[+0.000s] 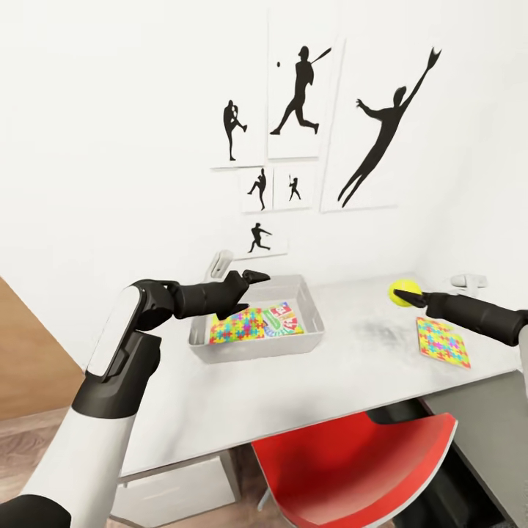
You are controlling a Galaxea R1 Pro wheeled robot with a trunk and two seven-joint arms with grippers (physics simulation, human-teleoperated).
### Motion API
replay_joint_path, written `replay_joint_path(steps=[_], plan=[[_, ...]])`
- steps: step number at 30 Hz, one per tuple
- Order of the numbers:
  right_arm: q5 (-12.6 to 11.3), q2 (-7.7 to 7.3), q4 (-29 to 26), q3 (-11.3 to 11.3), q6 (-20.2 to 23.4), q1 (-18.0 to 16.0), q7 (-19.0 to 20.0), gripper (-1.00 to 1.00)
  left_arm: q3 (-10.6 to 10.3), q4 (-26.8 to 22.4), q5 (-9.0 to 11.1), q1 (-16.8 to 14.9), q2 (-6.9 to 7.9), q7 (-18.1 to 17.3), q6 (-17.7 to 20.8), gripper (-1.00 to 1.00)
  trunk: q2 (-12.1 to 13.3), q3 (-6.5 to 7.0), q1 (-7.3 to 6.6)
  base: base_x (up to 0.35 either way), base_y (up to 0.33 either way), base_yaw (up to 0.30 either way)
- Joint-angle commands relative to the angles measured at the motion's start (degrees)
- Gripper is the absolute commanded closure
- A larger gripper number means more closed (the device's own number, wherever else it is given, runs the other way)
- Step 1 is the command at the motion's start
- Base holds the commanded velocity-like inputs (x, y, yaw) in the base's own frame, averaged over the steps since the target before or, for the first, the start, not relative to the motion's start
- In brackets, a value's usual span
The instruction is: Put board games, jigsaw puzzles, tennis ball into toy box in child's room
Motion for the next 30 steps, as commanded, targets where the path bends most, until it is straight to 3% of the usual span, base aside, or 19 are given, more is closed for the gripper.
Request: replay_joint_path(steps=[1,11,21,30], plan=[[-0.12,0.01,0.00,-0.03,0.39,-0.06,0.08,1.00,0.08,-0.05,0.50,0.01,-0.02,0.60,0.08,-1.00,-0.11,-0.02,0.04,0.000,0.002,-0.105],[-0.12,0.14,-0.01,0.08,0.33,-0.05,0.01,1.00,2.62,-0.03,0.51,1.72,0.84,0.13,0.16,-1.00,-0.11,0.87,0.04,0.000,0.068,-0.103],[-0.10,0.20,0.00,0.10,0.30,-0.11,-0.09,1.00,2.89,-0.07,0.55,2.23,1.91,-2.57,0.20,-1.00,-0.11,1.77,0.04,0.000,0.307,-0.097],[0.37,0.46,0.01,0.31,0.79,-0.24,-0.52,1.00,2.83,-0.07,0.53,2.25,2.11,-2.75,0.23,-1.00,-0.11,2.18,0.04,0.000,0.336,-0.013]])
